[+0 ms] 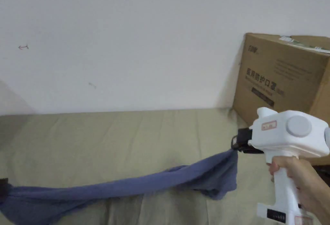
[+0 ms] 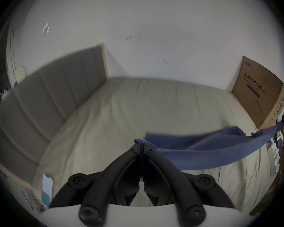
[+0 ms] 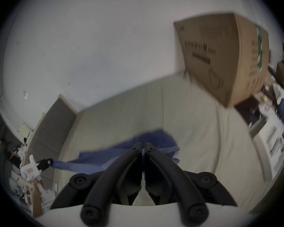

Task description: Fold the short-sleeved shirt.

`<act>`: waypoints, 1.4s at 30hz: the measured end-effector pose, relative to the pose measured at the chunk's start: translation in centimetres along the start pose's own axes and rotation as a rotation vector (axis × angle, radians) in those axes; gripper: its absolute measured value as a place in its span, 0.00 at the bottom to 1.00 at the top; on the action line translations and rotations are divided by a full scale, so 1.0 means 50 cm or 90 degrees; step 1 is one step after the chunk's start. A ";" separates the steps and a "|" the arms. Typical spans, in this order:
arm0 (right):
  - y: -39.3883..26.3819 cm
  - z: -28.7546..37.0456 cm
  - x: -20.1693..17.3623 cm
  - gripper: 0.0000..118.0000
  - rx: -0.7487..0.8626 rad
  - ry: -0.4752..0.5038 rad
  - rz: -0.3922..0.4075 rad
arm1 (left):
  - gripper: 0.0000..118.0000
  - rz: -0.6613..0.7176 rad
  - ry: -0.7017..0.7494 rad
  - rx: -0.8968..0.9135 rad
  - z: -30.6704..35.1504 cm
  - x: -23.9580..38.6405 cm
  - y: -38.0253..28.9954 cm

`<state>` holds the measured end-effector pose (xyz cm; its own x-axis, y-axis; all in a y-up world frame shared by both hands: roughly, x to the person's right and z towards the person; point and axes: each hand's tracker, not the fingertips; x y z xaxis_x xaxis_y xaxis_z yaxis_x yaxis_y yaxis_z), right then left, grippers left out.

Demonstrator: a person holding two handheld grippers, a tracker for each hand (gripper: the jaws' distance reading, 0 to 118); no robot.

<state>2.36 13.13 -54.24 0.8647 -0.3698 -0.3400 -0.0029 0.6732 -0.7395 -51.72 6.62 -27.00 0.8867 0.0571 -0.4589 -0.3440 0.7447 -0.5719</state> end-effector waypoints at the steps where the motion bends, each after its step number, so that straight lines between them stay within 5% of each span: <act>1: -0.046 -0.004 0.016 0.01 -0.021 -0.009 -0.010 | 0.01 0.006 0.003 -0.023 0.008 -0.005 -0.041; 5: -0.233 0.020 0.075 0.01 -0.065 0.003 -0.056 | 0.01 0.013 0.004 -0.062 0.059 -0.020 -0.191; 8: -0.339 0.083 0.082 0.01 -0.091 0.008 -0.018 | 0.01 0.095 -0.007 -0.096 0.124 -0.035 -0.281; 11: -0.417 0.150 0.089 0.01 -0.077 0.016 -0.007 | 0.01 0.034 0.008 -0.102 0.188 -0.018 -0.357; 15: -0.500 0.244 0.096 0.01 -0.060 0.015 0.005 | 0.01 -0.056 0.039 -0.073 0.267 -0.024 -0.418; 23: -0.654 0.365 0.131 0.01 -0.068 -0.001 0.011 | 0.01 -0.012 0.025 -0.063 0.351 -0.065 -0.500; 31: -0.710 0.344 0.169 0.01 -0.095 -0.020 0.009 | 0.02 -0.023 0.023 -0.096 0.326 -0.058 -0.576; 32: -0.711 0.337 0.167 0.02 -0.090 -0.025 0.012 | 0.08 -0.025 0.023 -0.100 0.320 -0.061 -0.579; 33: -0.712 0.334 0.163 0.06 -0.083 -0.034 0.015 | 0.25 -0.020 0.016 -0.100 0.322 -0.065 -0.583; 34: -0.712 0.333 0.163 0.22 -0.078 -0.031 0.016 | 0.51 -0.011 0.006 -0.100 0.326 -0.070 -0.583; 35: -0.711 0.336 0.151 0.61 -0.079 -0.031 0.015 | 0.88 -0.001 -0.014 -0.105 0.330 -0.073 -0.583; 36: -0.707 0.336 0.147 0.86 -0.085 -0.034 0.007 | 1.00 0.004 -0.017 -0.105 0.335 -0.074 -0.582; 37: -0.707 0.335 0.145 0.96 -0.091 -0.029 0.001 | 0.99 0.004 -0.022 -0.100 0.343 -0.075 -0.581; 42: -0.701 0.371 0.110 0.90 -0.046 -0.020 0.010 | 0.99 -0.001 -0.050 -0.070 0.401 -0.072 -0.569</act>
<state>16.53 -0.63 -19.42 0.8792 -0.3391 -0.3347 -0.0515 0.6307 -0.7743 -38.96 -1.44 4.55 0.9073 0.1105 -0.4056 -0.3700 0.6679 -0.6458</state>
